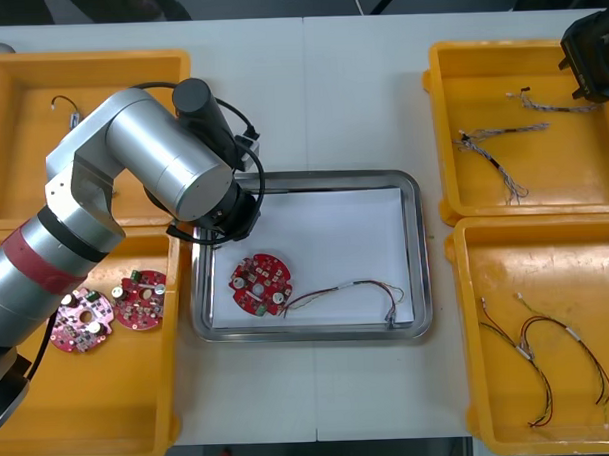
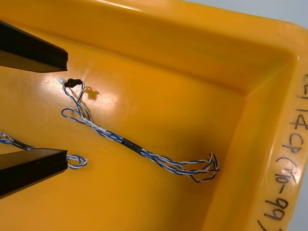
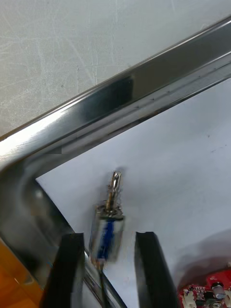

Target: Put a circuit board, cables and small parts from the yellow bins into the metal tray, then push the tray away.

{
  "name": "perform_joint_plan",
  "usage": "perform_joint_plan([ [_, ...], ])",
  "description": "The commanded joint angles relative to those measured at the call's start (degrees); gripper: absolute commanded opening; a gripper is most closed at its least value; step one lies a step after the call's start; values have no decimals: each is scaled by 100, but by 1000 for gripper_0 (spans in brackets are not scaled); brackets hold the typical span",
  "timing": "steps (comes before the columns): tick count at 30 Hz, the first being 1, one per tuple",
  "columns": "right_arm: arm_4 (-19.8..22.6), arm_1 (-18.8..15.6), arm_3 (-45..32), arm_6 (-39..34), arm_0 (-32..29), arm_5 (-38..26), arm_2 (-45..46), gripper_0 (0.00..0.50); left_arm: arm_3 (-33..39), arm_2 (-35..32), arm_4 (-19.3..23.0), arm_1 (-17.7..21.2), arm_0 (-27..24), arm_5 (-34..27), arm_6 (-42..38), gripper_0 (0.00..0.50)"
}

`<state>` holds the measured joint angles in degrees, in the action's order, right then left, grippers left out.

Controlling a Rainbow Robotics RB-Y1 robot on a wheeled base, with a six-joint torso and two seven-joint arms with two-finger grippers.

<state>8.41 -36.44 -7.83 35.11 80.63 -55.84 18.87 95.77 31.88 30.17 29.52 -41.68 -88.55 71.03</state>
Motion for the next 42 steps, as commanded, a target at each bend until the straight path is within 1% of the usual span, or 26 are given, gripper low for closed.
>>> perform_joint_plan([
  [1, 3, 49, -52, -189, 76, 284, -103, 456, 55, 73, -72, -122, 2, 101, -388, 500],
  [4, 108, 76, -70, -206, -91, 548, -94, 456, 73, 73, -46, -122, 10, 119, -432, 500],
  [8, 214, 76, -70, -215, -197, 715, -68, 455, 161, 64, -20, -122, 10, 93, -511, 500],
  [17, 434, 234, -114, -215, -671, 1277, -59, 456, 732, -287, 42, -122, 2, -461, -670, 500],
  [22, 697, 304, -246, -215, -891, 1312, -59, 456, 1022, -709, 156, -122, -25, -839, -696, 500],
  [28, 724, 348, -255, -215, -996, 1347, -59, 456, 1260, -1245, 235, -131, -113, -1278, -696, 500],
  [32, 724, 357, -255, -215, -1014, 1356, -68, 455, 1268, -1623, 306, -96, -245, -1586, -652, 500],
  [35, 715, 357, -255, -215, -1005, 1356, -94, 456, 1268, -1869, 358, -52, -262, -1665, -626, 500],
  [42, 724, 357, -255, -180, -1005, 1356, -147, 457, 1251, -2449, 429, 203, -262, -1850, -582, 500],
])
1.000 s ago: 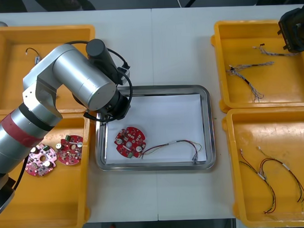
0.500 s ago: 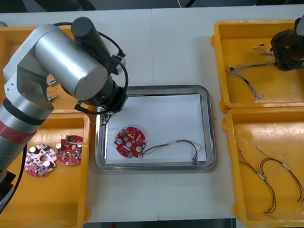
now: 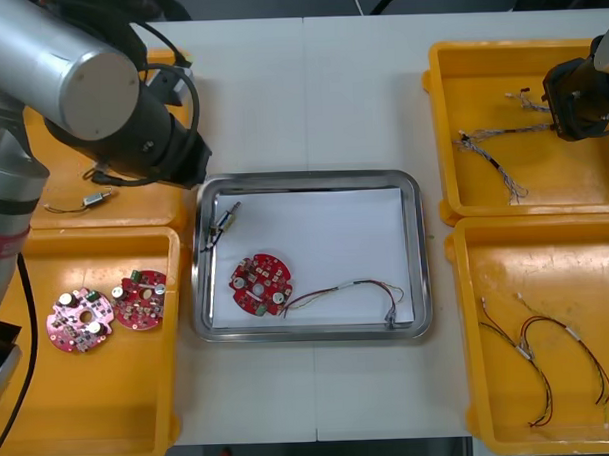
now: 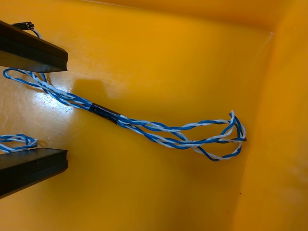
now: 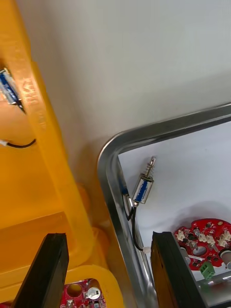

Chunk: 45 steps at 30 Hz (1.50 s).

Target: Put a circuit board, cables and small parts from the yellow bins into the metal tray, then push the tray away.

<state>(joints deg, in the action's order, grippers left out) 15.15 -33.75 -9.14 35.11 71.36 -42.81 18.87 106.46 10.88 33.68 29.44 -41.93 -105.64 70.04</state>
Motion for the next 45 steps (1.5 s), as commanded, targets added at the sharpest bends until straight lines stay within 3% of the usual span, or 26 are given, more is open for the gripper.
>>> perform_joint_plan([
  [1, 40, 88, -131, -171, -78, 54, -147, 457, 147, -437, 86, 264, -236, -159, -474, 500],
  [6, 5, 62, -378, -136, -78, -272, -252, 456, -73, -771, 103, 483, -254, -177, -413, 500],
  [13, -144, -35, -1256, 31, -78, -1405, -296, 456, -802, -1052, -99, 765, -447, -62, -333, 500],
  [20, -232, -123, -2320, 233, -69, -2653, -296, 454, -1743, -1079, -231, 993, -746, 351, -202, 500],
  [28, -241, -149, -3023, 901, -69, -3418, -296, 455, -2586, -1079, -336, 1090, -983, 887, -35, 500],
  [37, -250, -175, -3155, 2721, -25, -3427, -314, 456, -3535, -1096, -398, 1107, -1194, 1704, 396, 500],
  [45, -267, -35, -2803, 4268, -25, -2803, -375, 456, -4775, -1184, -398, 1107, -1528, 2504, 1178, 500],
])
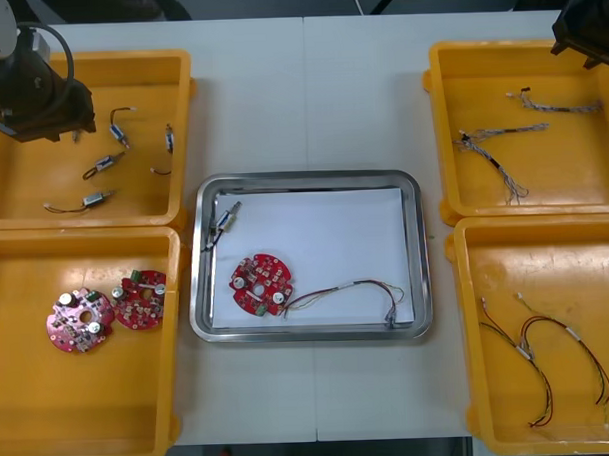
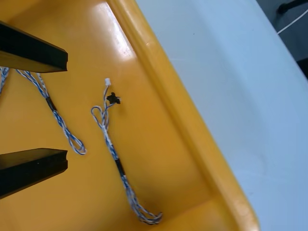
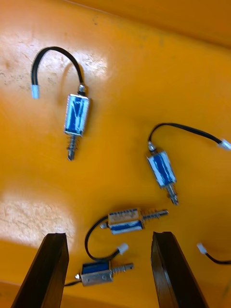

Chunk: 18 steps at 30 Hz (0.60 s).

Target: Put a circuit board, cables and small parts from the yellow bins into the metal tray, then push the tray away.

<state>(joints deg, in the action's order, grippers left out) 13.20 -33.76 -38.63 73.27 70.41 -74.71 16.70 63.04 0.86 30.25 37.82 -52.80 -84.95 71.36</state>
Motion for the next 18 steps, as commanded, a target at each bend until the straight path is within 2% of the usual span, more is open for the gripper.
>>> perform_joint_plan([
  [1, -63, -25, 206, 557, 78, 475, -167, 457, -503, -183, -54, 270, -460, 514, 1099, 500],
  [8, -99, 28, 1041, 1322, 263, 1336, -185, 454, -1180, -183, -1, 226, -565, 1209, 1706, 500],
  [12, -99, 107, 1410, 1392, 289, 1820, -185, 456, -1382, -174, 43, 173, -565, 1534, 1996, 500],
  [18, -81, 239, 1639, 1471, 289, 2154, -193, 456, -1584, -183, 95, 15, -565, 1964, 2136, 500],
])
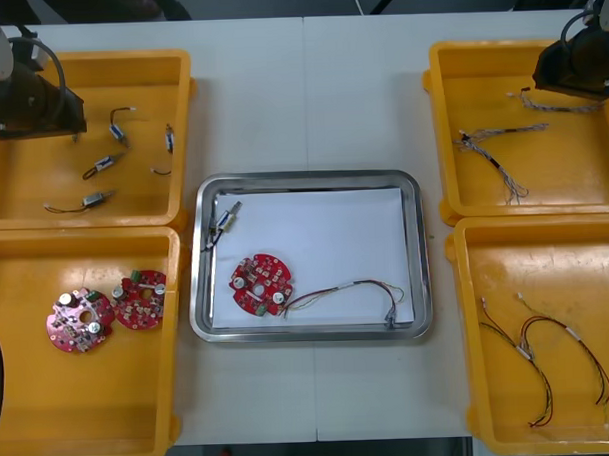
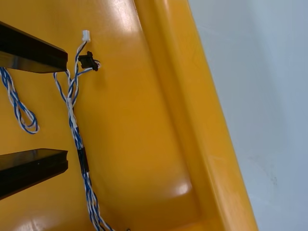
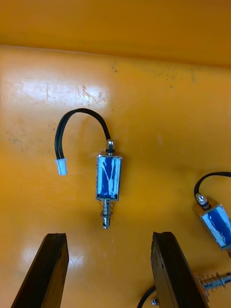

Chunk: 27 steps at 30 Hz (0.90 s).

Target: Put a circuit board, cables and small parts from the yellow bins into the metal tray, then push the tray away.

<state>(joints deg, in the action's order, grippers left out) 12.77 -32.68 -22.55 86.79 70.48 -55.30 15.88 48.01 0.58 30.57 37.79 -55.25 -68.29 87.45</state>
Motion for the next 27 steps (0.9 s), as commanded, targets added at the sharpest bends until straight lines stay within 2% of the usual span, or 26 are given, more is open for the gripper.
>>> perform_joint_plan([
  [1, -20, 157, 101, 136, 282, 309, -112, 456, -125, -155, 72, -26, -319, 404, 545, 500],
  [8, 156, 263, 365, 198, 282, 819, -112, 456, -468, 56, 98, -123, -319, 1046, 695, 500],
  [20, 191, 333, 365, 251, 133, 1091, -112, 455, -907, 170, 213, -308, -311, 1977, 862, 500],
  [27, 200, 394, 365, 251, 53, 1311, -112, 456, -951, 293, 265, -334, -232, 2083, 941, 500],
])
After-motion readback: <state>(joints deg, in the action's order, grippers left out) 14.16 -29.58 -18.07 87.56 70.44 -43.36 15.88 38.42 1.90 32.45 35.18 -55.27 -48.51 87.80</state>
